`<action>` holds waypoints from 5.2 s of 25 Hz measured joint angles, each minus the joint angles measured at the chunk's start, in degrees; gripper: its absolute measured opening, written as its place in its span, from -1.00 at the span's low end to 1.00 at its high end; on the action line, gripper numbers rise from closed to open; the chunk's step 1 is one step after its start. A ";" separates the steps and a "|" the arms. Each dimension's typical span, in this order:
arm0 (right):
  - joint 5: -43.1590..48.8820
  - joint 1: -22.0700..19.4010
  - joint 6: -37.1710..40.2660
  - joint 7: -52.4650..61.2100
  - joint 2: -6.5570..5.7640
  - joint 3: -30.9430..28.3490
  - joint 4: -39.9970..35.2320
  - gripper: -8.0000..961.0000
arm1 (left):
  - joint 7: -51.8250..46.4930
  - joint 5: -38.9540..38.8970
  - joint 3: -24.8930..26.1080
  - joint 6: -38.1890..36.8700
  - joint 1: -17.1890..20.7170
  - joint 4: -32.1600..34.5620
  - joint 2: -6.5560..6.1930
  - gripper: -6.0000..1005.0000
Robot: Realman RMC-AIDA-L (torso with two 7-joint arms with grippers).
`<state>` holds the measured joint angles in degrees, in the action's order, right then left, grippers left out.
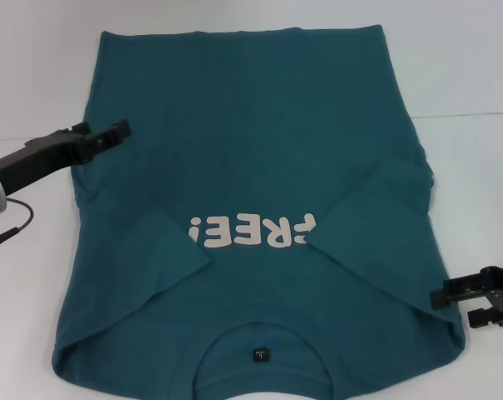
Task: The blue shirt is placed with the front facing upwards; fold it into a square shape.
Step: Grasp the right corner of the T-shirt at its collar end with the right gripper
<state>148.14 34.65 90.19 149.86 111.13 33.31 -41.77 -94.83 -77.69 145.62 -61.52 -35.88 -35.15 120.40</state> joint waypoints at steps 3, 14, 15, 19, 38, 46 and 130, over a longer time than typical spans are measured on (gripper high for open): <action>0.00 0.00 -0.29 0.10 0.07 0.22 0.07 0.91 | 0.00 0.00 0.17 0.00 0.01 0.00 0.03 0.74; 0.05 -0.07 -1.62 0.41 -0.02 0.89 1.12 0.90 | 0.00 0.00 0.27 0.00 0.01 -0.01 0.18 0.74; 0.05 -0.04 -1.81 0.39 -0.08 0.88 1.64 0.90 | 0.00 0.00 0.28 0.00 -0.02 0.00 0.20 0.74; -0.01 0.04 -2.46 0.21 -0.20 0.86 2.60 0.90 | 0.03 0.00 0.28 0.02 -0.18 0.00 0.26 0.74; -0.63 1.19 -2.90 -0.01 0.38 0.34 4.16 0.91 | 0.29 0.00 0.27 0.19 -0.76 0.00 0.36 0.74; -3.19 1.45 -2.54 -0.08 0.41 0.19 3.63 0.91 | 0.22 0.00 0.31 0.18 -0.42 0.00 0.35 0.74; -6.96 -0.45 -3.39 4.85 -1.15 0.17 5.47 -0.03 | 0.35 -1.35 0.36 0.88 -0.22 0.00 0.44 0.74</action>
<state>141.18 34.20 86.80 154.71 109.98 33.49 -36.29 -94.48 -79.05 145.98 -60.64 -36.10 -35.16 120.84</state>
